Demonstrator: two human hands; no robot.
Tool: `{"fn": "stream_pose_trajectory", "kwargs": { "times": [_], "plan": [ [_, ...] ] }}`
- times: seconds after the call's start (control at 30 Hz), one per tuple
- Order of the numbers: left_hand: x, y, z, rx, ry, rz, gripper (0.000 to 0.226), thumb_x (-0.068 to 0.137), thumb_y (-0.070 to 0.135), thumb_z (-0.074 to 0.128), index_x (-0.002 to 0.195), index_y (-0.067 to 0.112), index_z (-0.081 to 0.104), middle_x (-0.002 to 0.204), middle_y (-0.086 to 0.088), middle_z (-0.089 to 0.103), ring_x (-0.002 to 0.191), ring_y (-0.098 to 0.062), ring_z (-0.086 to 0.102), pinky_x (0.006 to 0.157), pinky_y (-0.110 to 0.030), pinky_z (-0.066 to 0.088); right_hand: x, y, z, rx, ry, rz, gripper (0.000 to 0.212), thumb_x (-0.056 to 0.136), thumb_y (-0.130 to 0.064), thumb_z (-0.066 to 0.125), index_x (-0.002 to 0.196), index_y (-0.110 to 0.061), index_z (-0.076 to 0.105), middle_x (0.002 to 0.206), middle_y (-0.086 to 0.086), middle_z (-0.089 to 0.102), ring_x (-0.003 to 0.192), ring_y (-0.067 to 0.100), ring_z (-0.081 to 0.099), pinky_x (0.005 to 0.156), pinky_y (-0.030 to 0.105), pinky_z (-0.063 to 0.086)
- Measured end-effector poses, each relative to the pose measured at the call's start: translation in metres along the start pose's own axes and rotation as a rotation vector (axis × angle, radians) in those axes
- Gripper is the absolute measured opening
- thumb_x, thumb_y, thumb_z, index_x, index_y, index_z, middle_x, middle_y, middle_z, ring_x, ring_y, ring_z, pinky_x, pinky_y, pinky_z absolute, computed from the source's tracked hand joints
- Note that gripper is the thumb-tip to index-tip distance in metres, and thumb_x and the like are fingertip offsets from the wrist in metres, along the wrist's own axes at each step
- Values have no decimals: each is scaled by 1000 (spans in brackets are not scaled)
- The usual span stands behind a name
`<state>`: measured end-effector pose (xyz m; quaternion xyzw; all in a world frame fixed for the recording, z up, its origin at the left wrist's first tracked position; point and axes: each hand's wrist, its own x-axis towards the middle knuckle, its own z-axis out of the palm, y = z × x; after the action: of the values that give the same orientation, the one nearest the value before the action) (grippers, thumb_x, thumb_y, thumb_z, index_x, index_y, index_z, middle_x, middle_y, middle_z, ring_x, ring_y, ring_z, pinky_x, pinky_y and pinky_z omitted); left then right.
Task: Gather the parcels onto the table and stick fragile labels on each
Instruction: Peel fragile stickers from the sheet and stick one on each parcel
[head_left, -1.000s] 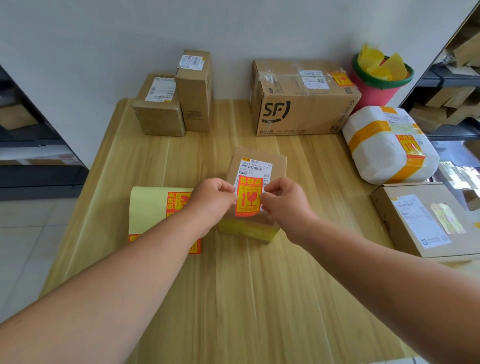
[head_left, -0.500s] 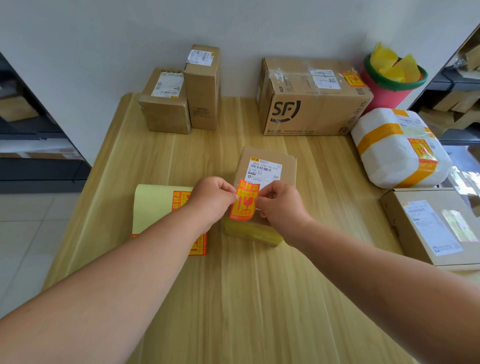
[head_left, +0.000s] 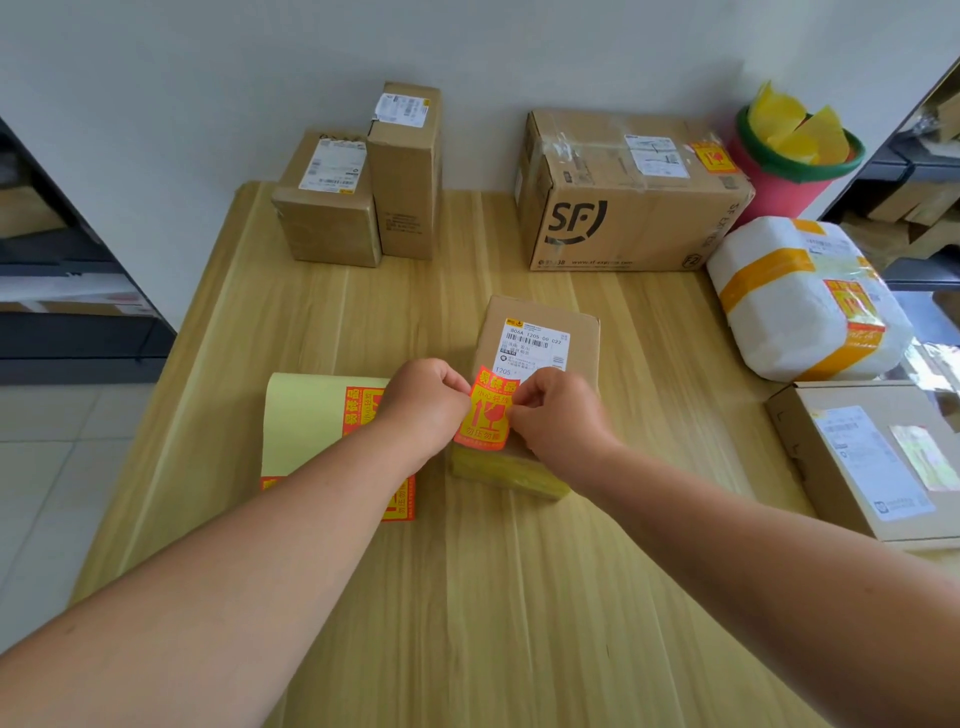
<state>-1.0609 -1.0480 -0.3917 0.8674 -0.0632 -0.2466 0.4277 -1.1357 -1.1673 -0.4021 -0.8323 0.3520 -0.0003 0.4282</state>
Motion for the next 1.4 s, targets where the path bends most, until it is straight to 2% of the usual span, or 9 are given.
{"fn": "stream_pose_trajectory", "kwargs": {
  "times": [0.2, 0.4, 0.53, 0.6, 0.67, 0.83, 1.03, 1.17, 1.4],
  "plan": [
    [3, 0, 1, 84, 13, 24, 18, 81, 7, 61, 72, 22, 61, 82, -2, 65, 82, -23, 63, 69, -32, 51, -3, -5, -3, -92, -15, -28, 6, 81, -18, 64, 81, -23, 61, 79, -6, 64, 72, 15, 59, 52, 22, 40],
    [4, -6, -3, 261, 50, 81, 16, 82, 21, 69, 87, 21, 54, 90, 3, 59, 86, -20, 58, 67, -30, 45, -8, -6, -2, -321, 1, -136, 19, 85, -36, 66, 92, -19, 60, 87, -2, 65, 80, 20, 61, 65, 30, 50],
    [0, -8, -8, 512, 160, 495, 23, 83, 18, 69, 103, 17, 61, 103, 1, 57, 99, -22, 52, 77, -31, 42, -13, 3, -4, -419, 98, -391, 24, 85, -34, 68, 100, -15, 68, 99, 3, 61, 91, 26, 57, 72, 32, 43],
    [-2, -9, -9, 658, 151, 774, 21, 77, 16, 71, 97, 14, 69, 100, -1, 64, 99, -28, 56, 81, -37, 46, -16, 8, -4, -457, 171, -541, 29, 83, -35, 65, 98, -12, 73, 97, 4, 67, 92, 31, 58, 78, 38, 48],
    [-1, -13, -9, 781, 146, 894, 23, 72, 22, 73, 93, 13, 73, 101, -1, 70, 99, -32, 61, 82, -42, 47, -19, 11, -3, -504, 191, -564, 36, 83, -40, 59, 101, -13, 74, 103, 2, 70, 98, 32, 60, 83, 41, 48],
    [-4, -24, -12, 965, -52, 731, 47, 96, 43, 46, 139, 23, 48, 152, 9, 36, 142, -22, 24, 110, -42, 15, -22, 22, -2, -640, 127, -551, 41, 81, -46, 63, 106, -15, 73, 115, -1, 69, 107, 29, 61, 86, 41, 49],
    [-6, -26, -15, 987, -96, 686, 57, 98, 50, 35, 149, 28, 28, 159, 13, 17, 146, -17, 9, 113, -39, 10, -25, 23, -1, -588, 83, -497, 51, 86, -45, 65, 127, -15, 62, 138, 1, 56, 131, 30, 45, 104, 43, 36],
    [-8, -28, -16, 1009, -126, 643, 60, 97, 53, 32, 151, 28, 21, 160, 13, 12, 147, -16, 5, 113, -39, 9, -27, 31, -1, -637, 82, -516, 55, 83, -51, 58, 122, -13, 66, 129, 3, 64, 122, 31, 56, 96, 44, 45],
    [-11, -26, -14, 983, -128, 622, 67, 95, 58, 33, 152, 26, 19, 160, 10, 11, 147, -16, 4, 113, -39, 8, -28, 32, -4, -685, 53, -526, 68, 90, -59, 47, 145, -19, 43, 153, -2, 37, 144, 22, 27, 113, 38, 22]
  ]
}}
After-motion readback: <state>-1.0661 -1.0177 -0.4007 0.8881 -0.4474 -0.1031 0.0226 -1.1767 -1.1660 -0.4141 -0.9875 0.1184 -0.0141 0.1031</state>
